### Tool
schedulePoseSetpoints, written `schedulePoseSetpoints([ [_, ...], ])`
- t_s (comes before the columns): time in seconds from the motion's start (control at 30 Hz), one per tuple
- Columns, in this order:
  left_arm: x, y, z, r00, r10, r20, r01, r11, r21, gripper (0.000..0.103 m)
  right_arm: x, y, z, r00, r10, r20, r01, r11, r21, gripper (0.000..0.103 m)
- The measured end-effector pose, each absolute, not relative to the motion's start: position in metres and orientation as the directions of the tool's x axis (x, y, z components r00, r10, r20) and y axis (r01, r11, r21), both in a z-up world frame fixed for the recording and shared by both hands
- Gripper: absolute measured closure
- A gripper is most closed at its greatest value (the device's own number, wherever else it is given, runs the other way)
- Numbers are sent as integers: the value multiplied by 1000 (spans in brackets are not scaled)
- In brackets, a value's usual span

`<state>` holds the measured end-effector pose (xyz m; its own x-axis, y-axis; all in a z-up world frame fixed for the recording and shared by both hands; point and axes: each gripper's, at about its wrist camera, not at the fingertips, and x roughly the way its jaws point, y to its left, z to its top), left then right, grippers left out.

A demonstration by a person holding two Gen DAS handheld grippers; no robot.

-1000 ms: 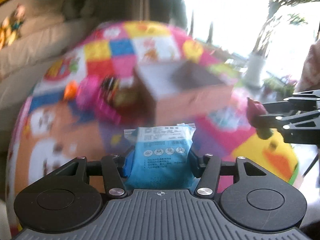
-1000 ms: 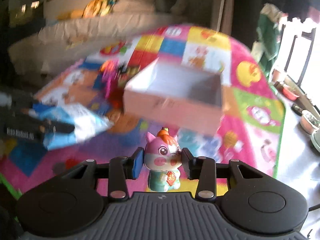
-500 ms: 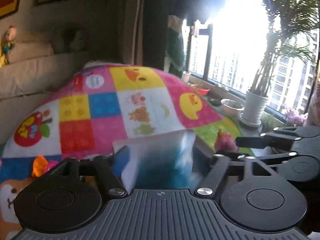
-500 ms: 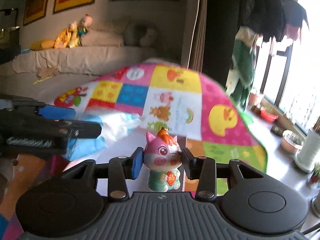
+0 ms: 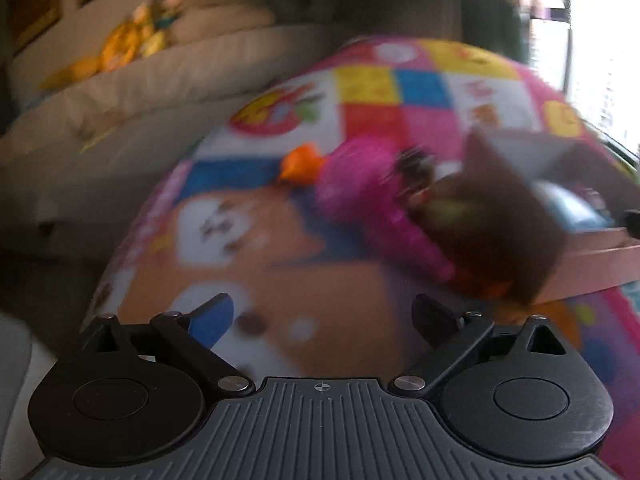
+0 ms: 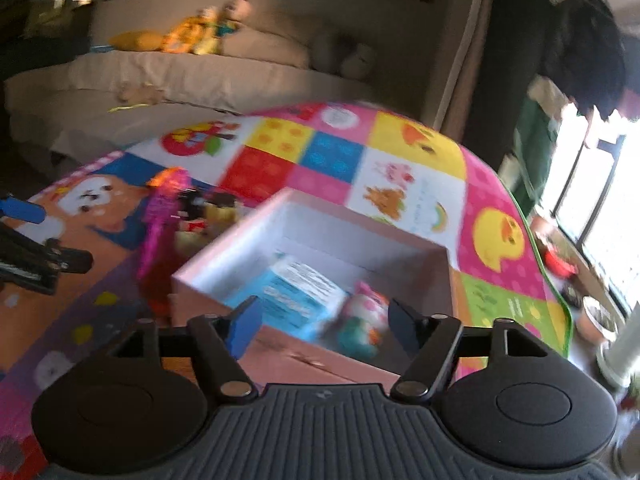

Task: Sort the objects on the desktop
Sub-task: 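Grasp the red round lid with the right tool and lift it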

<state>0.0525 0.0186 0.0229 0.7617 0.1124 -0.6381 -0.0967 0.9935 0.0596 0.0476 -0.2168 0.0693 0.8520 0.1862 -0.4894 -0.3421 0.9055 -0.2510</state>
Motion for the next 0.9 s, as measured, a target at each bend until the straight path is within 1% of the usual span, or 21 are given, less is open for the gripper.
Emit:
schedulePoseSetpoints([
  [0.1, 49, 35, 13, 749, 123, -651, -141, 990, 25, 3, 37, -201, 75, 845, 234, -482, -385, 891, -242, 29],
  [0.13, 49, 37, 9, 750, 137, -647, -157, 987, 27, 2, 32, -194, 75, 844, 255, -471, -403, 882, -245, 32],
  [0.17, 45, 38, 5, 751, 148, -644, -170, 985, 28, 2, 27, -187, 75, 851, 263, -455, -413, 870, -270, 46],
  [0.2, 46, 40, 1, 743, 149, -652, -179, 984, 21, 2, 22, -178, 74, 858, 260, -442, -419, 853, -311, 55],
  [0.23, 47, 42, 1, 739, 141, -659, -183, 983, 5, 1, 20, -169, 71, 863, 252, -437, -421, 838, -347, 67],
  [0.27, 44, 44, 3, 745, 134, -653, -186, 983, -10, 1, 18, -161, 69, 862, 248, -441, -424, 830, -363, 75],
  [0.37, 43, 45, 2, 745, 126, -655, -180, 984, -15, 0, 23, -137, 63, 821, 270, -504, -473, 815, -334, 88],
  [0.47, 43, 44, 1, 747, 123, -653, -178, 984, -17, 0, 30, -108, 52, 820, 250, -514, -472, 804, -362, 93],
  [0.53, 41, 44, 1, 749, 121, -651, -177, 984, -21, 0, 38, -88, 43, 828, 222, -515, -461, 793, -398, 93],
  [0.67, 40, 47, 1, 757, 106, -645, -176, 983, -46, 0, 56, -60, 16, 856, 137, -498, -423, 739, -524, 93],
  [0.73, 39, 48, 1, 760, 100, -643, -176, 983, -54, 0, 67, -58, 8, 839, 123, -530, -436, 735, -520, 93],
  [0.83, 38, 50, 1, 763, 90, -640, -174, 982, -69, 0, 68, -59, 5, 812, 135, -567, -466, 735, -493, 96],
  [0.9, 38, 51, 1, 764, 88, -639, -174, 982, -72, 0, 62, -67, 12, 772, 183, -608, -510, 749, -422, 97],
])
